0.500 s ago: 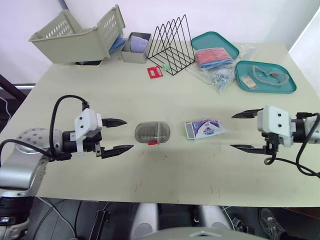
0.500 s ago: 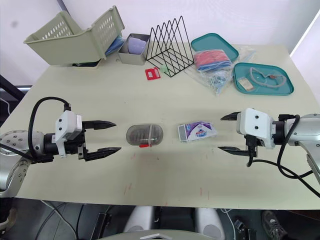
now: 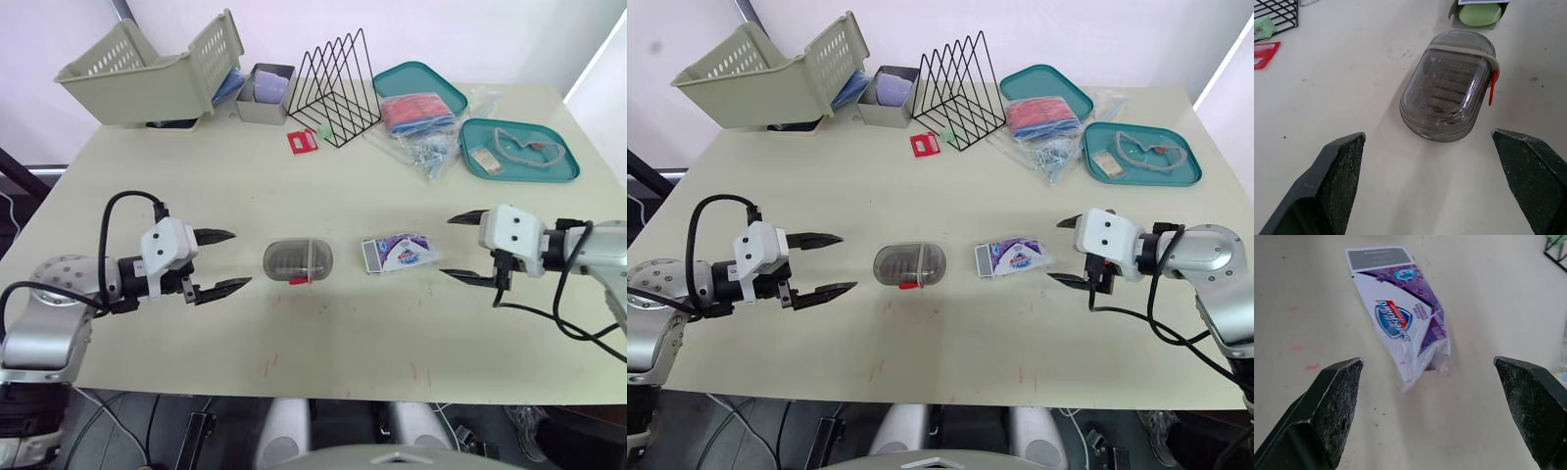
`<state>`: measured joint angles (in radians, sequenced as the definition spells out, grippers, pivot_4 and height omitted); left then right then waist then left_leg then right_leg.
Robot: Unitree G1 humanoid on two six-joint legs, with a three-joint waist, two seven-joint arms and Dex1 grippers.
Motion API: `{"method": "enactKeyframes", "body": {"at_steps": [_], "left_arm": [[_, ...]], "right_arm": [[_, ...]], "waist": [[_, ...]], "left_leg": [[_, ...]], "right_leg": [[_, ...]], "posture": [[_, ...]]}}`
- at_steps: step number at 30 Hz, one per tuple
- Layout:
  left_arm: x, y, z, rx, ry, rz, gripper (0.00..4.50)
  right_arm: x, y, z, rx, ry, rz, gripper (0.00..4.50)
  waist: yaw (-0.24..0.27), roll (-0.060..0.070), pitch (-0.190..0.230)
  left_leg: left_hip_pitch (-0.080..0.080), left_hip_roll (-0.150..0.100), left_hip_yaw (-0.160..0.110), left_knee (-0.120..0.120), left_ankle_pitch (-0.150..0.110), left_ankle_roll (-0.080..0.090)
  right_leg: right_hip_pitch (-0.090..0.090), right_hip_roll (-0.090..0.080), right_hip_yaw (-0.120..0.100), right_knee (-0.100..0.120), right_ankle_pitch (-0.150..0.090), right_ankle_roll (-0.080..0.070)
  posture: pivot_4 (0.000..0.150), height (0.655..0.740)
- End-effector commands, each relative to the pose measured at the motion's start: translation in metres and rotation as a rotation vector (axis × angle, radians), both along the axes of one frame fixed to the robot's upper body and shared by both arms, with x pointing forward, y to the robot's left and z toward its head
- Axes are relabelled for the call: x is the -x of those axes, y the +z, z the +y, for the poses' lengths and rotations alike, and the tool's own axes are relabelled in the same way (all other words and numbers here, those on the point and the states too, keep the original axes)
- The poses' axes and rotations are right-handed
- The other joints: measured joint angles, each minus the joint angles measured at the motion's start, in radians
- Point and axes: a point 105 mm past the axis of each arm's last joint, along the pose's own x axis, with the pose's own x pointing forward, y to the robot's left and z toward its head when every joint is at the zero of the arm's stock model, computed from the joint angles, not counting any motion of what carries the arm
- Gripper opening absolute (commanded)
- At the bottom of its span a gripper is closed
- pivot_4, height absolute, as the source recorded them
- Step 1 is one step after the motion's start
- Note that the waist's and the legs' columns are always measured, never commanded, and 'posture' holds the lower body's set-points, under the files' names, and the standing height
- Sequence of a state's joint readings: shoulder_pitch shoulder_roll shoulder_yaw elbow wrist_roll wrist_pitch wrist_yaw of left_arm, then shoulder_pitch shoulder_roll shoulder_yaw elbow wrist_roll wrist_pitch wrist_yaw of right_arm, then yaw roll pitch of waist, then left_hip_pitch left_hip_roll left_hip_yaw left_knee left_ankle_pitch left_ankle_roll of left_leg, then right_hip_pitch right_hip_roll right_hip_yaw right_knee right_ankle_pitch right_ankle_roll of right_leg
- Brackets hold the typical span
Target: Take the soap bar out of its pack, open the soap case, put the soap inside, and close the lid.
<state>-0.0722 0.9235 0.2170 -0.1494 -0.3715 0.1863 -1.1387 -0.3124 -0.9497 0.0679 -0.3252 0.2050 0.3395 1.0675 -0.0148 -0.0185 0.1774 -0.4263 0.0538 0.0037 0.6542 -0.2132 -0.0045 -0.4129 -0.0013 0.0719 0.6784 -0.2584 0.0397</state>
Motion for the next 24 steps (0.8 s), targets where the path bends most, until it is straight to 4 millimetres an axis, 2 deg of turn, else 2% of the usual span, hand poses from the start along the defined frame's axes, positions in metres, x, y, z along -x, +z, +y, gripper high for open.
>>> {"method": "enactKeyframes", "body": {"at_steps": [1,9,16,22,23,24], "left_arm": [[-0.003,0.005,-0.002,-0.012,-0.004,-0.050,4.39],[-0.008,0.007,-0.010,0.005,0.000,-0.096,4.39],[-0.003,0.004,-0.011,0.014,0.032,-0.114,4.39],[0.000,0.002,-0.012,0.013,0.044,-0.120,4.39],[0.000,0.002,-0.013,0.014,0.046,-0.121,4.50],[0.000,0.002,-0.013,0.012,0.048,-0.123,4.50]], "right_arm": [[-0.002,0.005,0.003,0.052,0.054,-0.040,4.50],[-0.020,-0.003,0.013,0.125,0.121,-0.041,4.50],[-0.032,-0.020,0.024,0.203,0.195,-0.006,4.50],[-0.045,-0.025,0.030,0.219,0.193,0.000,4.50],[-0.046,-0.026,0.030,0.222,0.194,-0.001,3.98],[-0.046,-0.027,0.030,0.231,0.194,-0.004,3.74]], "waist": [[-0.001,0.000,0.000],[-0.002,0.000,0.000],[-0.003,0.000,0.000],[-0.001,0.000,0.000],[0.000,0.000,0.000],[0.001,0.000,0.000]], "left_leg": [[0.000,0.000,0.000,0.000,0.000,0.000],[0.001,0.001,0.002,0.000,0.000,0.000],[0.001,0.001,0.002,0.000,0.000,0.000],[0.001,0.001,0.003,0.000,0.000,0.000],[0.001,0.001,0.003,0.000,0.000,0.000],[0.001,0.001,0.003,0.000,0.000,0.000]], "right_leg": [[0.000,0.000,0.000,0.000,0.000,0.000],[0.000,0.001,0.001,0.001,0.000,0.000],[0.000,0.000,0.002,0.000,0.001,0.000],[0.000,0.000,0.002,0.001,0.001,0.000],[0.000,0.000,0.002,0.001,0.001,0.000],[0.000,0.000,0.002,0.001,0.001,0.000]], "posture": [[0.150,0.7400],[0.150,0.7400],[0.150,0.7400],[0.150,0.7400],[0.150,0.7400],[0.150,0.7400]]}}
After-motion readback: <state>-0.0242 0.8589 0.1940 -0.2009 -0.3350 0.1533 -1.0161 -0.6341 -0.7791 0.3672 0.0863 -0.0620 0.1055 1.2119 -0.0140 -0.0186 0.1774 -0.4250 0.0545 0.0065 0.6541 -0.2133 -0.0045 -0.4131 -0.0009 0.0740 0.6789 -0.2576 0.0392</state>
